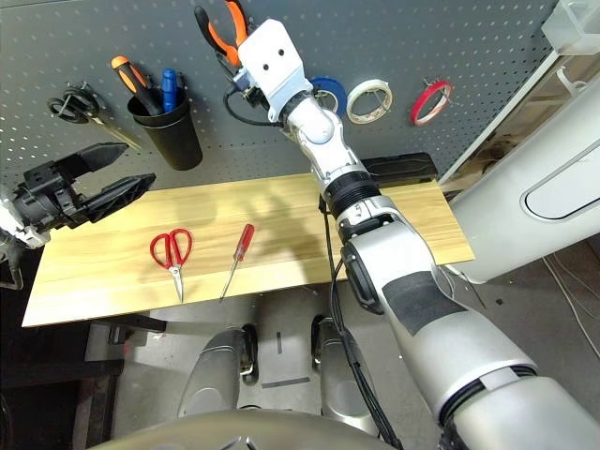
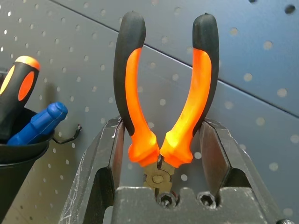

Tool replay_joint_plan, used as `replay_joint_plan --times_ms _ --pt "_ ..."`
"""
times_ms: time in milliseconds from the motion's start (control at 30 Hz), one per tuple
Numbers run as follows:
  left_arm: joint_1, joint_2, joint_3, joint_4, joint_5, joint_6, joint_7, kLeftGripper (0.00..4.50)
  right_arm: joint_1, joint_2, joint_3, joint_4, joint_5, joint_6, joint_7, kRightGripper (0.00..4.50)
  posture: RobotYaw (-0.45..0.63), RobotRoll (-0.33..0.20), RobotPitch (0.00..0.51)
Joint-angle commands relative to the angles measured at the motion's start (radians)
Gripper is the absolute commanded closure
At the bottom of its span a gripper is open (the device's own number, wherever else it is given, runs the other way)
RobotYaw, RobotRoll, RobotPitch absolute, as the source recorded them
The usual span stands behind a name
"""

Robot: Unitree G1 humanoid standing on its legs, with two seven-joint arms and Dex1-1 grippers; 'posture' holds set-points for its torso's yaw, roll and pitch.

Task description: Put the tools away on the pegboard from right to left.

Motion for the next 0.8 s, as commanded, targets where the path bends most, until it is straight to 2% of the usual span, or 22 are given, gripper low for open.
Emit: replay_joint_plan --times_ms 33,367,800 --pt "0.013 -0.006 -0.009 0.000 0.007 -0.012 -0.014 0.00 -0.024 -0.012 0.052 -0.021 -0.087 -0.067 -0.064 1.91 0.06 0.000 0.126" --pt "0.010 -0.004 -0.014 0.021 0.013 -0.028 -0.032 0.00 -0.023 -0.003 0.092 -0.028 -0.157 -0.091 -0.150 1.91 0.05 0.000 0.127" --pt "0.019 -0.001 -0.009 0.033 0.017 -0.044 -0.049 0.00 -0.025 0.013 0.041 0.022 -0.067 -0.068 -0.126 1.91 0.06 0.000 0.124"
